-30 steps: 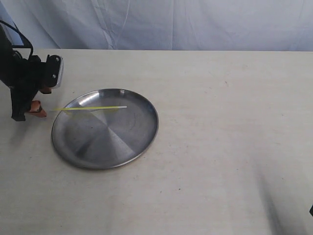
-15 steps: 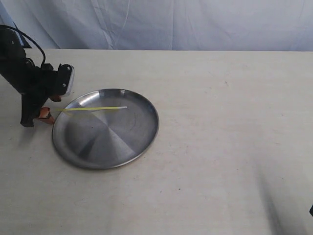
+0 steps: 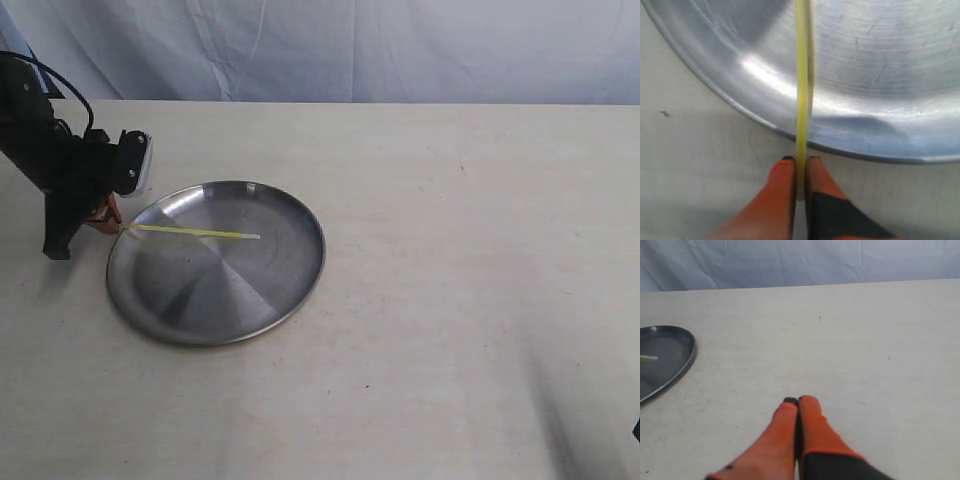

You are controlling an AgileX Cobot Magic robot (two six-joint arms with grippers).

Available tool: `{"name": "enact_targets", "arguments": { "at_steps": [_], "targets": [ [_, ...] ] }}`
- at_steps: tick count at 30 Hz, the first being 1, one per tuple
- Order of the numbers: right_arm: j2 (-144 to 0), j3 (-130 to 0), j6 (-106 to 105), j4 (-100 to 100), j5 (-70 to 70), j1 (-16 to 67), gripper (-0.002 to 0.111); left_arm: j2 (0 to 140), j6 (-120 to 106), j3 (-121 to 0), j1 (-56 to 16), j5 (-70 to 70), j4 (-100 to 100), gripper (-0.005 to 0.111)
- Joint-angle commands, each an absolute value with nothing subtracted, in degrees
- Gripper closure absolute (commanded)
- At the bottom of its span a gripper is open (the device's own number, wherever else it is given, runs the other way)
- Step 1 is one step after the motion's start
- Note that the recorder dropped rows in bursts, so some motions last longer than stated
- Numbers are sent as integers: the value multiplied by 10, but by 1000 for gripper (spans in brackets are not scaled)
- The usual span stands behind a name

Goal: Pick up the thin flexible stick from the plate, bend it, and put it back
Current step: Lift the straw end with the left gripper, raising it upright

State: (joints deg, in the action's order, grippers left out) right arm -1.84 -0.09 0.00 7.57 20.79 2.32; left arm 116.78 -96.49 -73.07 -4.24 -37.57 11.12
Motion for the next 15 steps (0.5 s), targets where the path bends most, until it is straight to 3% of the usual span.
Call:
{"name": "enact_targets", "arguments": {
  "at_steps": [1, 10, 15],
  "targets": [
    [-15, 0, 0, 75, 205, 20, 109, 1170, -961, -732, -47, -387, 119, 107],
    [-15, 0, 0, 75, 205, 20, 109, 1124, -875, -732, -47, -390, 119, 107],
    [-15, 0, 0, 75, 205, 20, 109, 1067, -716, -732, -47, -428, 151, 107]
  ]
}}
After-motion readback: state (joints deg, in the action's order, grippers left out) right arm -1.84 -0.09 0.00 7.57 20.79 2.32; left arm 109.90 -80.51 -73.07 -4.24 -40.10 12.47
